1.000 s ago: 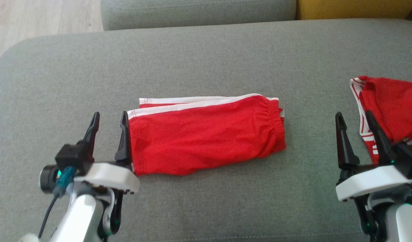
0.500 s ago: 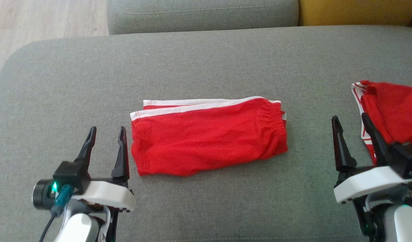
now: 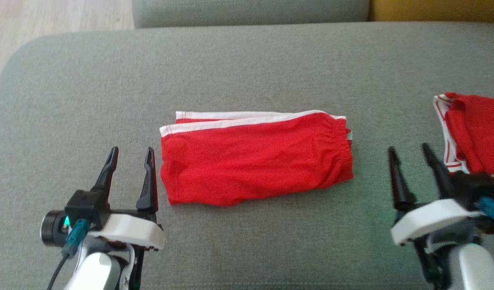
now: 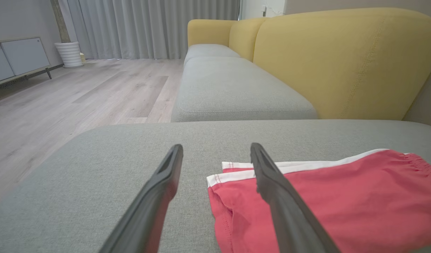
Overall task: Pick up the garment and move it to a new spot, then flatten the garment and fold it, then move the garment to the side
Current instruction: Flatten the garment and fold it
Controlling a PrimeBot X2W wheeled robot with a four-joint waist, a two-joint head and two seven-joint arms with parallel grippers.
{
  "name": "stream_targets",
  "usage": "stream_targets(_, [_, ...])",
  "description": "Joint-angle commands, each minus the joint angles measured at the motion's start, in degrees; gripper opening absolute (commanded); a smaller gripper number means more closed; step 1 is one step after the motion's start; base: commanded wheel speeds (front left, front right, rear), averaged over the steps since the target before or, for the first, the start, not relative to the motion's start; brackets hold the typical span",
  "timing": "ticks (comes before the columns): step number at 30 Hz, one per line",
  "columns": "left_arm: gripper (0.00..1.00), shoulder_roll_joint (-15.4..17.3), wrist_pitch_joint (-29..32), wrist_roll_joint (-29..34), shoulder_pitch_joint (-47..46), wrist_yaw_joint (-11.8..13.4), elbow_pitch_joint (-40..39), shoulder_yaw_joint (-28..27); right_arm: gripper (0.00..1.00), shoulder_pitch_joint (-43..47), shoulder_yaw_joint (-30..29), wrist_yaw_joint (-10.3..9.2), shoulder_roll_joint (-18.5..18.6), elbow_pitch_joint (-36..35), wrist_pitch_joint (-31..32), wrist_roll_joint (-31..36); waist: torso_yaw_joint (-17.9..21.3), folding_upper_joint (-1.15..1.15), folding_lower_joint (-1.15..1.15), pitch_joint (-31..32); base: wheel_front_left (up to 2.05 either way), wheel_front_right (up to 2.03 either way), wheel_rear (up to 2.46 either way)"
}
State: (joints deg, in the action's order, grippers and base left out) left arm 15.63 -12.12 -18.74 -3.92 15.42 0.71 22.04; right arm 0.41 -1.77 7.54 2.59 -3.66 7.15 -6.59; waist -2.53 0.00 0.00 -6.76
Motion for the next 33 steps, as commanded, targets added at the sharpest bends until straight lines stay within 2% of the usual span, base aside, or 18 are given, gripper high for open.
stream_targets(1, [1.0,0.8,-0.1,0.5,-3.5,-0.3,-2.0,-1.8,1.0,-3.8,2.6,-0.05,0.3,0.6,0.1,-0.5,-1.1,0.0,0.0,-1.6,0.0,0.0,0.0])
stream_targets(7, [1.0,-0.2,-0.8,0.4,-6.1,-1.1,-1.1,-1.1,1.0,-11.8,7.3,-0.05,0.5,13.0,-1.5,-1.8,-3.3,0.0,0.0,-5.1,0.0,0.0,0.0])
stream_targets(12, [1.0,-1.5,-1.5,0.4,-8.0,-1.8,0.0,-0.2,1.0,-16.6,5.8,-0.05,0.4,23.2,-2.6,-2.0,-4.9,0.0,0.0,-7.0,0.0,0.0,0.0])
stream_targets(22, [1.0,-2.7,-2.4,0.6,-9.3,-2.5,1.8,0.1,1.0,-19.5,5.6,-0.05,0.3,34.6,0.4,-6.1,-5.0,0.0,0.0,-8.3,0.0,0.0,0.0])
stream_targets(23, [1.0,-2.7,-2.5,0.6,-9.4,-2.5,1.9,0.1,0.47,-19.8,6.0,-0.05,0.3,35.0,0.7,-7.1,-4.9,0.0,0.0,-8.3,0.0,0.0,0.0])
stream_targets(24, [1.0,-2.8,-2.5,0.7,-9.5,-2.5,2.0,0.0,0.13,-20.0,6.3,-0.05,0.3,35.3,1.0,-7.9,-4.8,0.0,0.0,-8.3,0.0,0.0,0.0])
stream_targets(25, [1.0,-2.8,-2.5,0.7,-9.5,-2.4,2.1,0.0,0.0,-20.2,6.7,-0.05,0.3,35.3,1.0,-8.3,-4.6,0.0,0.0,-8.3,0.0,0.0,0.0])
stream_targets(29, [1.0,-2.8,-2.7,0.7,-9.4,-2.3,2.3,-0.4,0.0,-20.2,7.6,-0.05,1.0,34.9,0.4,-10.1,-3.7,0.0,0.0,-7.8,0.0,0.0,0.0])
stream_targets(33, [1.0,-2.7,-2.7,0.6,-8.9,-2.4,2.5,-0.5,0.0,-18.8,7.8,-0.05,3.3,33.1,0.1,-11.9,-2.9,0.0,0.0,-6.9,0.0,0.0,0.0])
